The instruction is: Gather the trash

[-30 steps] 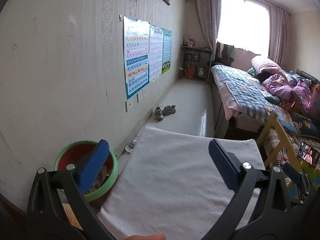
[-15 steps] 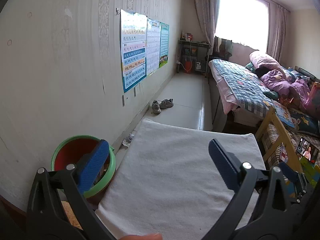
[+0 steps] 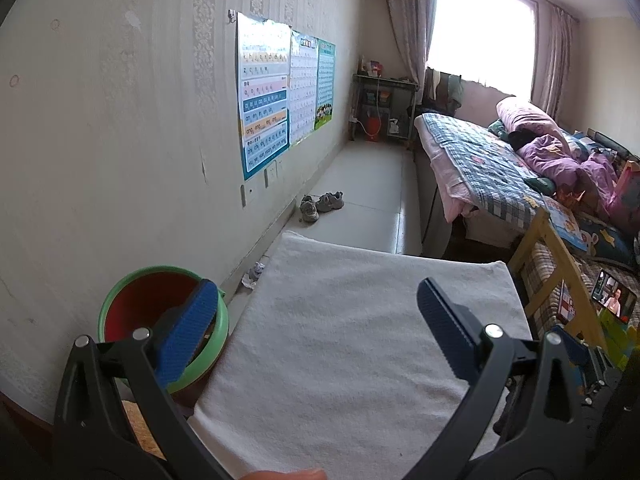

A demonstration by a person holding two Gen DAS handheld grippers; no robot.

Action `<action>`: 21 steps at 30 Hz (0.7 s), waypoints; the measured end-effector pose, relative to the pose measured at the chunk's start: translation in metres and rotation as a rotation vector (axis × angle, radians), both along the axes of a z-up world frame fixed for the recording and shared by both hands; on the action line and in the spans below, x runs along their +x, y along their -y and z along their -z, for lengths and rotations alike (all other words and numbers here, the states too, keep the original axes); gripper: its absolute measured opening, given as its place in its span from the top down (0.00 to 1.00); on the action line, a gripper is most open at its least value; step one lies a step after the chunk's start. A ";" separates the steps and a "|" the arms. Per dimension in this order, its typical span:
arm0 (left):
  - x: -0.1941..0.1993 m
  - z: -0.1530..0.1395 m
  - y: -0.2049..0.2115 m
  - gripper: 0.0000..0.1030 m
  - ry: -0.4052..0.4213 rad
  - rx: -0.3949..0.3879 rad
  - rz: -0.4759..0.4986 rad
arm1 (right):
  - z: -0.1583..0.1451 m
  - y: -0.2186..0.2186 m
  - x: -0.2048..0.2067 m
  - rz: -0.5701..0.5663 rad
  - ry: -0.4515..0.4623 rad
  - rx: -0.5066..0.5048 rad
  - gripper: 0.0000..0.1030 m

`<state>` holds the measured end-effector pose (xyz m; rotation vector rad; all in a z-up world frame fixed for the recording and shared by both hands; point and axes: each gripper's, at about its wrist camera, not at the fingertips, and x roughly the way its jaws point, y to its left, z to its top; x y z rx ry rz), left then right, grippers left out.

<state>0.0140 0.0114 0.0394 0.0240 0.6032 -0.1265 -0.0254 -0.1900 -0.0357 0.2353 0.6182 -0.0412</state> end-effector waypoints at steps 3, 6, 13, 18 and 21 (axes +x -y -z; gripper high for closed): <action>0.001 0.001 0.001 0.05 -0.003 0.001 0.000 | 0.002 0.001 0.001 0.002 -0.006 0.003 0.07; 0.001 0.002 0.002 0.05 -0.007 0.002 0.000 | 0.004 0.002 0.003 0.001 -0.013 0.005 0.07; 0.003 0.005 0.002 0.05 -0.014 0.007 0.000 | 0.009 0.004 0.006 0.004 -0.029 0.011 0.07; 0.005 0.006 0.001 0.05 -0.023 0.006 -0.001 | 0.013 0.005 0.007 0.008 -0.042 0.011 0.07; 0.007 0.008 0.002 0.05 -0.031 0.004 0.000 | 0.018 0.006 0.010 0.010 -0.055 0.011 0.07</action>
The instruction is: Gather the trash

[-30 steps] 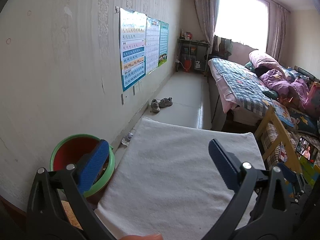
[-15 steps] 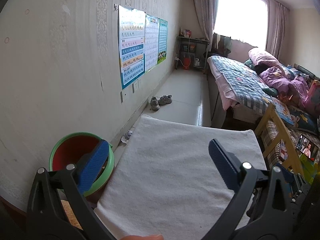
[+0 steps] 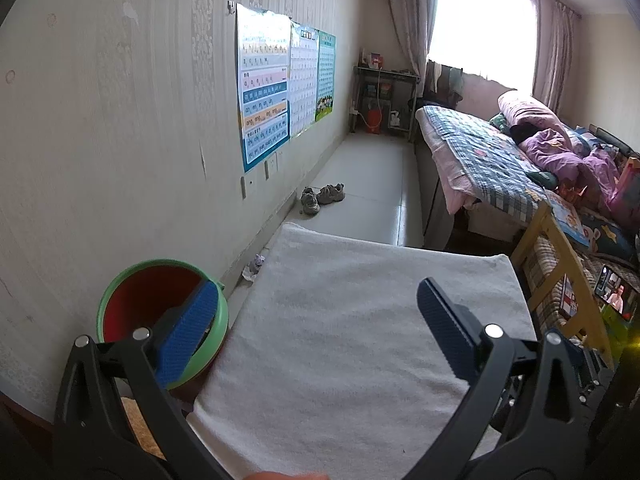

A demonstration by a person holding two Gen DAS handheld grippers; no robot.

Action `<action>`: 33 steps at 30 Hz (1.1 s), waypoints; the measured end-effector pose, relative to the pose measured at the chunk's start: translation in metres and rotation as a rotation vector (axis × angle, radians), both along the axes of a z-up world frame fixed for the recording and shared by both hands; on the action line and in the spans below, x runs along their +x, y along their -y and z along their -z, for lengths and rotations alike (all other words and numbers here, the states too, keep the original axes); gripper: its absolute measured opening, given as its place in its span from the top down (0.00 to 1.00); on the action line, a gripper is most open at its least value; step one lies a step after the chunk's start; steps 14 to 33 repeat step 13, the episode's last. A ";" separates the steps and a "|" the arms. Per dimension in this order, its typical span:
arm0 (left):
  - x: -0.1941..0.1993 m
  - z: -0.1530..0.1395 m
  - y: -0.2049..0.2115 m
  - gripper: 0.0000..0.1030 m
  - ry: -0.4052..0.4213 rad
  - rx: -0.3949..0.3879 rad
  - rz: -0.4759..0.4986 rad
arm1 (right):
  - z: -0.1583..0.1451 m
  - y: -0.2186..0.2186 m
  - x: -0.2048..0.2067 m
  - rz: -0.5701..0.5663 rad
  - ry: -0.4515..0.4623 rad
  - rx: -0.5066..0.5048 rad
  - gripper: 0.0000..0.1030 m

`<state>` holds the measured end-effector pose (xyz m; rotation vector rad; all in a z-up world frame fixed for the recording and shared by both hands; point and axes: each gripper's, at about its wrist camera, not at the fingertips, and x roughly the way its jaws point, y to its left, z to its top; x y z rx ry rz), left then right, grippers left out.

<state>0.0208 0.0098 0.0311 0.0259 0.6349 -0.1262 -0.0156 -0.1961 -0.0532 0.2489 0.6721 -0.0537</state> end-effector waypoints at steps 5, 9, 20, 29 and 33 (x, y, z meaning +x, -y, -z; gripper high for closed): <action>0.003 0.006 0.001 0.05 -0.015 0.014 0.005 | 0.028 0.012 0.013 -0.007 -0.083 0.014 0.07; 0.008 0.016 -0.003 0.05 -0.067 0.007 0.006 | 0.086 0.057 0.038 0.124 -0.229 0.016 0.07; 0.007 0.027 -0.007 0.05 -0.079 0.013 -0.010 | 0.139 0.096 0.064 0.210 -0.370 -0.064 0.07; 0.007 0.027 -0.007 0.05 -0.079 0.013 -0.010 | 0.139 0.096 0.064 0.210 -0.370 -0.064 0.07; 0.007 0.027 -0.007 0.05 -0.079 0.013 -0.010 | 0.139 0.096 0.064 0.210 -0.370 -0.064 0.07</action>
